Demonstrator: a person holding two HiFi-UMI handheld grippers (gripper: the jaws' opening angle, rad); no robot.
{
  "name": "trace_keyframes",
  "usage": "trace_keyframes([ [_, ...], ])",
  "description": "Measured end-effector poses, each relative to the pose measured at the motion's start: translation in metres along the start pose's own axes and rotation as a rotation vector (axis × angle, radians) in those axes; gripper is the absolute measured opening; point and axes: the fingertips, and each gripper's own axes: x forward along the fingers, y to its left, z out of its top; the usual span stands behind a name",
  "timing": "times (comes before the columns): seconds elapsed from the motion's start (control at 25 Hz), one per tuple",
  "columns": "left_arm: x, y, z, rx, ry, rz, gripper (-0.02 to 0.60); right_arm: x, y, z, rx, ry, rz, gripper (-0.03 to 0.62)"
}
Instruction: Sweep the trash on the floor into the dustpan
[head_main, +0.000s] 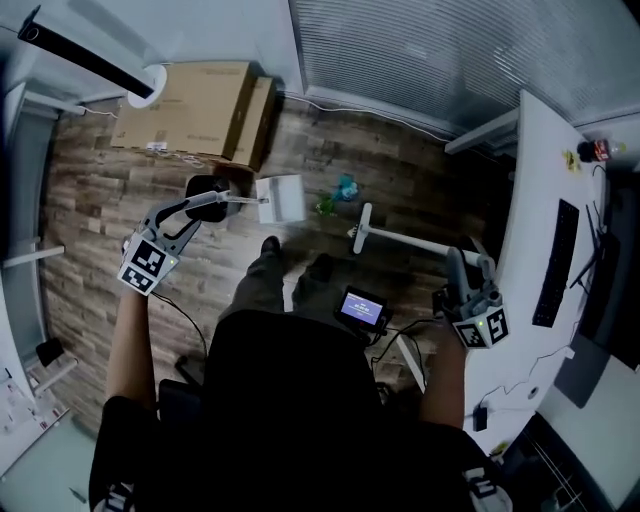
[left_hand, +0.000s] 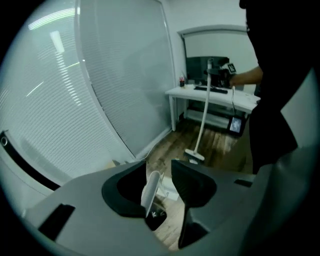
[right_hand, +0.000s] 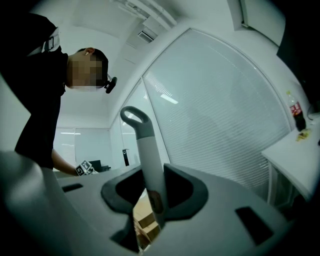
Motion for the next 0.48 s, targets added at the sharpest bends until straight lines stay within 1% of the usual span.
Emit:
trace_keyframes([
  [0.16, 0.031, 0.014, -0.045, 0.127, 0.185, -0.096, 0.173, 0.009, -0.012, 0.001, 0.027, 0.015, -0.003, 0.098],
  [0.28, 0.052, 0.021, -0.077, 0.204, 0.278, -0.17, 0.183, 0.005, -0.032, -0.004, 0.039, 0.03, -0.043, 0.1],
  [0.4, 0.069, 0.023, -0.097, 0.232, 0.341, -0.249, 0.181, -0.005, -0.062, -0.011, 0.009, 0.049, -0.087, 0.1],
  [0.48, 0.078, 0.021, -0.103, 0.236, 0.364, -0.292, 0.181, -0.01, -0.081, -0.012, -0.007, 0.053, -0.116, 0.1],
])
